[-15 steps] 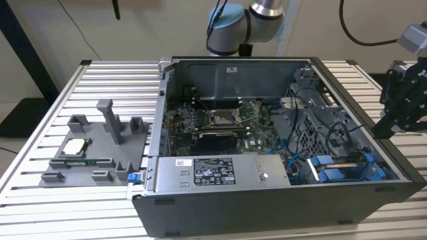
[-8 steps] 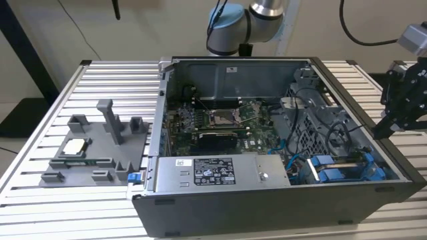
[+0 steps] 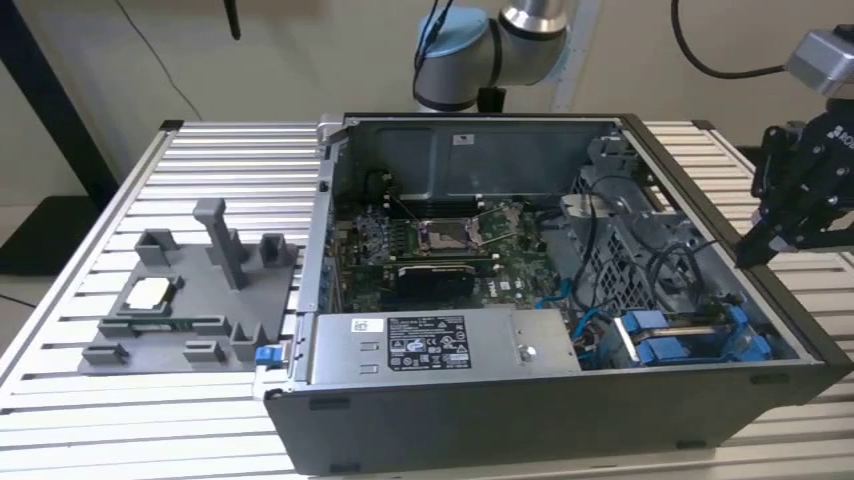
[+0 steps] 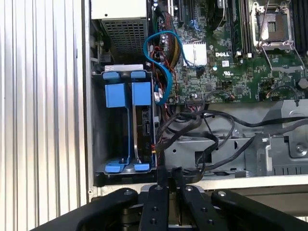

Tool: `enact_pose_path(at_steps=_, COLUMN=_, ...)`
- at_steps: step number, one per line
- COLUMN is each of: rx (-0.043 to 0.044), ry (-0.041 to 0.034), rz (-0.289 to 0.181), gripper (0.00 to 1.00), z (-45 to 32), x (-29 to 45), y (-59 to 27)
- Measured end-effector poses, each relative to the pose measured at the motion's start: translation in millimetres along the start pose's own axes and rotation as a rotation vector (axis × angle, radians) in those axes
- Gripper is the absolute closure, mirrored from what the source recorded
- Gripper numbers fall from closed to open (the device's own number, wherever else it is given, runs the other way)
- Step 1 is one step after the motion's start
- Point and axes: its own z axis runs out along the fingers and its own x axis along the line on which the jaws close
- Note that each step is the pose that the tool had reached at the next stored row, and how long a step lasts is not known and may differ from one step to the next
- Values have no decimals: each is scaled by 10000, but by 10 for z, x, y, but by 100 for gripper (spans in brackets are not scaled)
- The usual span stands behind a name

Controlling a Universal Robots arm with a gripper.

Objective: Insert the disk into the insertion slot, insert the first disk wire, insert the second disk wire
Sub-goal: 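Insert the second disk wire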

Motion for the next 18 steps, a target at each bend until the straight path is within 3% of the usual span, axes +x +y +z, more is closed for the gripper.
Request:
enact_pose_path(at_steps=5, rx=6, ry=-127, rz=3, gripper=84, z=-19, x=7, y=196)
enact_pose_path(at_steps=12, rx=11, ry=-145, rz=2, gripper=84, z=12, x=28, y=512)
enact_pose_path(at_steps=15, rx=64, ry=-148, rz=0, gripper=84, z=30, x=50, y=647)
enact_pose_path(at_steps=18, rx=172, ry=-158, rz=-6, gripper=84, z=56, x=99, y=738)
